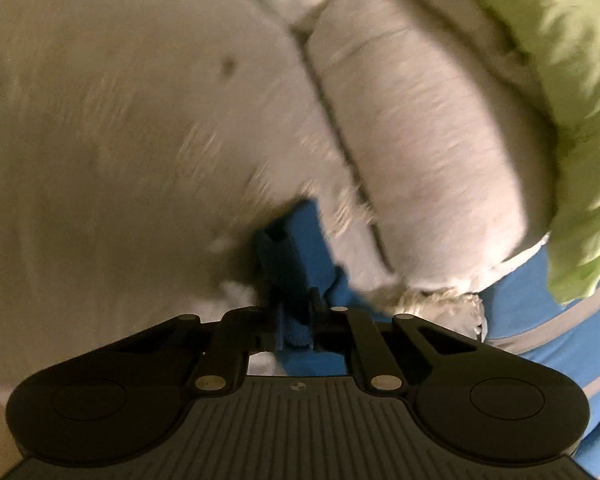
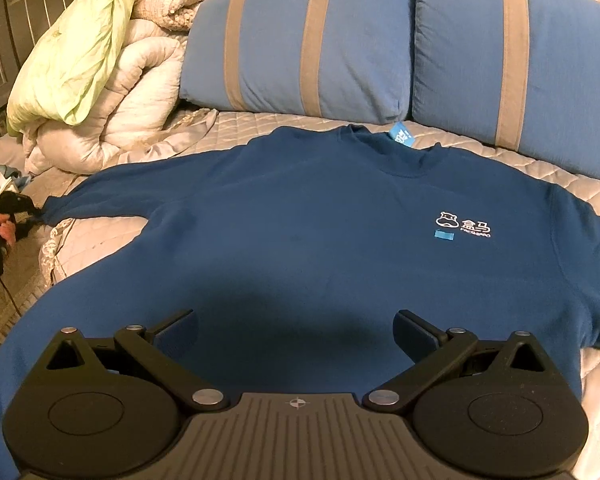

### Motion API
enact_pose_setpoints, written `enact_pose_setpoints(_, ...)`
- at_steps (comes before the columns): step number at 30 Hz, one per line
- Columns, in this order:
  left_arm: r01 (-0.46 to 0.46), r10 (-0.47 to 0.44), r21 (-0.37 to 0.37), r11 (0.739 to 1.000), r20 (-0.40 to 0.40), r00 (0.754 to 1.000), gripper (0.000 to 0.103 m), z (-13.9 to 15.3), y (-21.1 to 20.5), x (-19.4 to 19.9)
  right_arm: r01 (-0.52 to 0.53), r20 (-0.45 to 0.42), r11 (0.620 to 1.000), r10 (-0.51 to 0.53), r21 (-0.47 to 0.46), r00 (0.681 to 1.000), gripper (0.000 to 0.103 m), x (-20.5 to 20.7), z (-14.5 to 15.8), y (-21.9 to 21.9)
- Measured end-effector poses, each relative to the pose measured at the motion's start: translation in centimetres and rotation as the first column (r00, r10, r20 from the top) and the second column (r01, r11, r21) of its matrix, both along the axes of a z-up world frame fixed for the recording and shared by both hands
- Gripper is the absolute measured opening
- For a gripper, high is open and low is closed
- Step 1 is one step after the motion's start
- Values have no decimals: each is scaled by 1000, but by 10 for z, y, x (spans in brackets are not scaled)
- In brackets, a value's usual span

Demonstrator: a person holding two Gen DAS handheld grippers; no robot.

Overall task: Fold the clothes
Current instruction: 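Grasp the sleeve cuff nearest the left tool with the left tool, then lift the sleeve and fold it across the chest with the left tool, release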

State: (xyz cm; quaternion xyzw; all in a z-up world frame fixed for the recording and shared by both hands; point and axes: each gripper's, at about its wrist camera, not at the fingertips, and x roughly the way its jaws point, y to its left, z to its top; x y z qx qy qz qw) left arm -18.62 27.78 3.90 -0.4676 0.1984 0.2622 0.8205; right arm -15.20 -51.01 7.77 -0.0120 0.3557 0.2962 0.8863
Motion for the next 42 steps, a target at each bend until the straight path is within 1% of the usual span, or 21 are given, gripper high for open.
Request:
enact_pose_setpoints(4, 22, -26, 68, 997, 53, 998, 10, 45, 7, -5, 8, 6, 1000, -8, 13, 1000, 103, 0, 1, -3)
enact_pose_setpoints(6, 40, -44, 131, 991, 30, 999, 10, 60, -1, -2, 12, 8, 1000, -12, 20, 1000, 103, 0, 1, -5)
enact_pose_setpoints(9, 66, -64, 220, 973, -16, 998, 10, 78, -16, 5, 17, 13, 999, -18, 30, 1000, 103, -1, 1, -8)
enact_pose_setpoints(12, 76, -69, 277, 958, -37, 997, 10, 91, -35, 9, 22, 18, 999, -23, 40, 1000, 103, -2, 2, -10)
enact_pose_setpoints(16, 101, -79, 360, 928, -77, 994, 10, 109, -60, 21, 25, 21, 999, -26, 46, 999, 103, -2, 2, -12)
enact_pose_setpoints(17, 114, -90, 381, 918, -81, 993, 10, 115, -66, 23, 26, 19, 998, -27, 50, 999, 103, -2, 2, -12)
enact_pose_setpoints(20, 160, -131, 462, 872, -94, 987, 10, 134, -89, 32, 30, 16, 997, -31, 66, 999, 103, -2, 1, -15)
enact_pose_setpoints(23, 203, -179, 518, 831, -97, 979, 10, 149, -111, 41, 36, 14, 996, -37, 79, 999, 103, -2, 1, -17)
enact_pose_setpoints(29, 284, -270, 580, 764, -112, 956, 10, 168, -158, 59, 34, 17, 996, -36, 80, 999, 103, -3, -1, -18)
enact_pose_setpoints(32, 324, -320, 606, 726, -119, 940, 10, 174, -184, 67, 32, 23, 997, -34, 76, 999, 103, -5, -1, -18)
enact_pose_setpoints(35, 368, -374, 630, 684, -130, 918, 10, 177, -206, 76, 36, 24, 996, -38, 83, 999, 103, -6, -1, -19)
enact_pose_setpoints(37, 387, -393, 649, 655, -145, 908, 10, 180, -225, 82, 42, 22, 995, -44, 91, 999, 103, -6, -2, -21)
enact_pose_setpoints(42, 445, -475, 684, 579, -161, 865, 10, 185, -266, 94, 51, 17, 993, -53, 106, 998, 103, -5, -2, -24)
